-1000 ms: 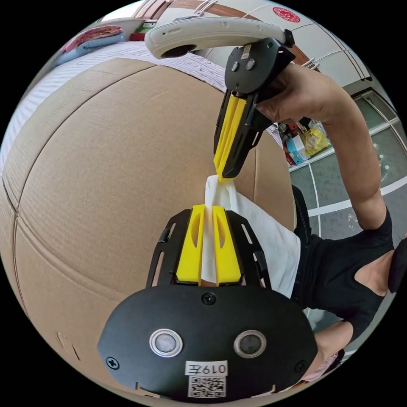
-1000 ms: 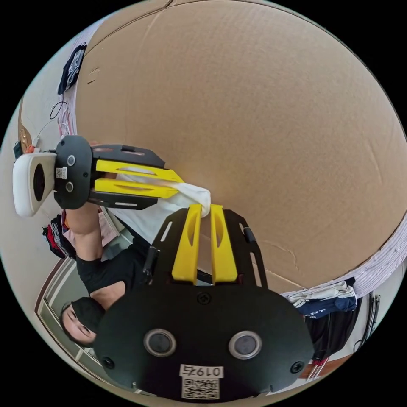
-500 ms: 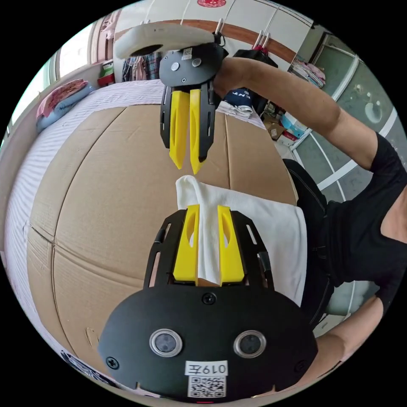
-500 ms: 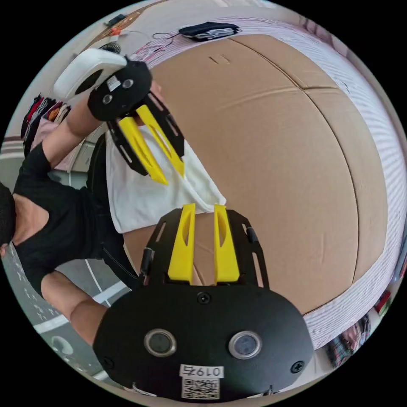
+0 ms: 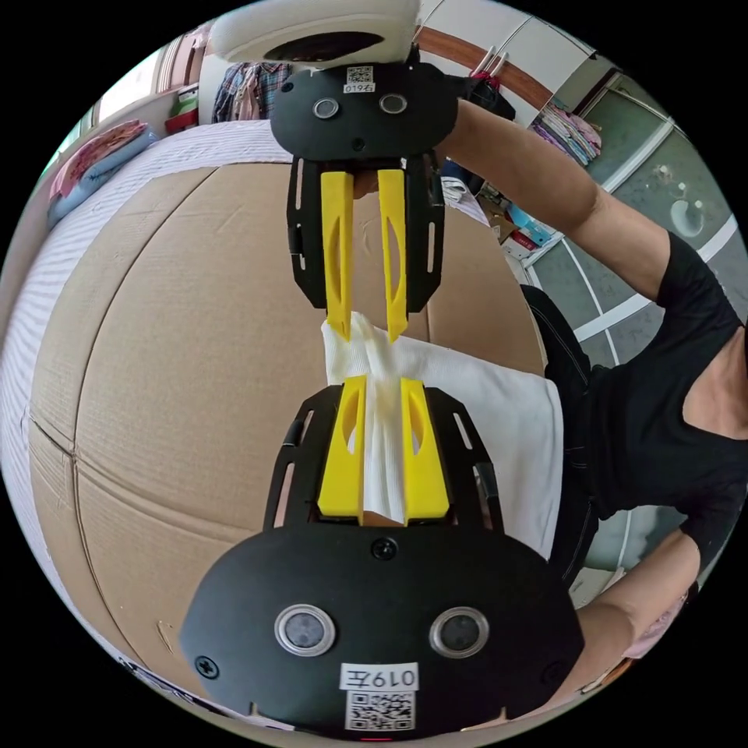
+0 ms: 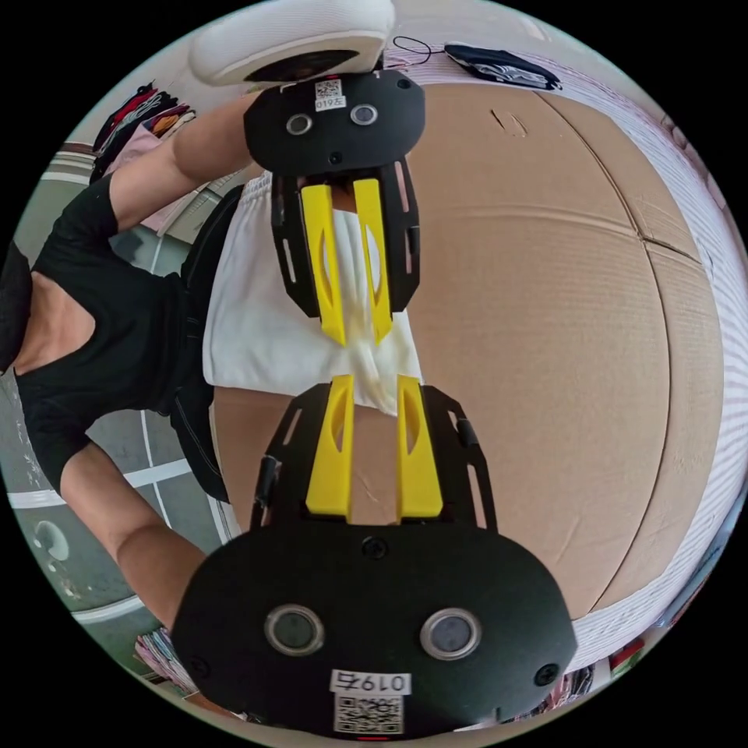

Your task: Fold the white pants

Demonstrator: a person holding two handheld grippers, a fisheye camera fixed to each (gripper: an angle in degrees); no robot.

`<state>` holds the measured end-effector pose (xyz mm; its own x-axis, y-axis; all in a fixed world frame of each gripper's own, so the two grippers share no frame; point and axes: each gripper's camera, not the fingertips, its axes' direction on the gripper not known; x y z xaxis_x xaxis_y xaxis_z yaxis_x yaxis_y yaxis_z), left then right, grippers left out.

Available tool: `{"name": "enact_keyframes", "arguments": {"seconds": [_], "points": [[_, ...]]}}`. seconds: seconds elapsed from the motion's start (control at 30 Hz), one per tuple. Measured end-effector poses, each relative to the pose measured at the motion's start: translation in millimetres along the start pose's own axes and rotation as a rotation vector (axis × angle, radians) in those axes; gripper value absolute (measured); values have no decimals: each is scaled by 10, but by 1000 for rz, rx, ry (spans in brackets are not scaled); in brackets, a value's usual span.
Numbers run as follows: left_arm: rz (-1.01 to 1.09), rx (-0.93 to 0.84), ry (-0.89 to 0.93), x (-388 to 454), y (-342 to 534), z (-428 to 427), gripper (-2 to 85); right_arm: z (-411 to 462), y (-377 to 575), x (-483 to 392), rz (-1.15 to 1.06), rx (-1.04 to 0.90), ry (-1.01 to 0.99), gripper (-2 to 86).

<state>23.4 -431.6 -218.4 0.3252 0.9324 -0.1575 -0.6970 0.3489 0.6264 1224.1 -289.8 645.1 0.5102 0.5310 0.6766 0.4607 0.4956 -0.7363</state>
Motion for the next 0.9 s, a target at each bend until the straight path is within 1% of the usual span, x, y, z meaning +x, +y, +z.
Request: {"name": "enact_keyframes", "arguments": {"seconds": [0.1,0.17,0.27,0.47,0.67,0.9], "points": [[-2,0,4,13,11,11,54,43,64,-3,-5,19,-16,84],[-12,-3,-4,10,20,12,54,124,106,-12,-18,-3,-68,80],[-22,4,5,3,48,-24,54,208,173,-14,-4,-22,-87,69],[-3,13,58,42,66,-95,26,216,292,-48,-6,12,-94,26],[13,-32,38,103,78,-127,14,171,372,-140,-19,33,-79,13],[31,-1,8,184,153,-362,10,145,448,-154,-6,64,-69,10]]}}
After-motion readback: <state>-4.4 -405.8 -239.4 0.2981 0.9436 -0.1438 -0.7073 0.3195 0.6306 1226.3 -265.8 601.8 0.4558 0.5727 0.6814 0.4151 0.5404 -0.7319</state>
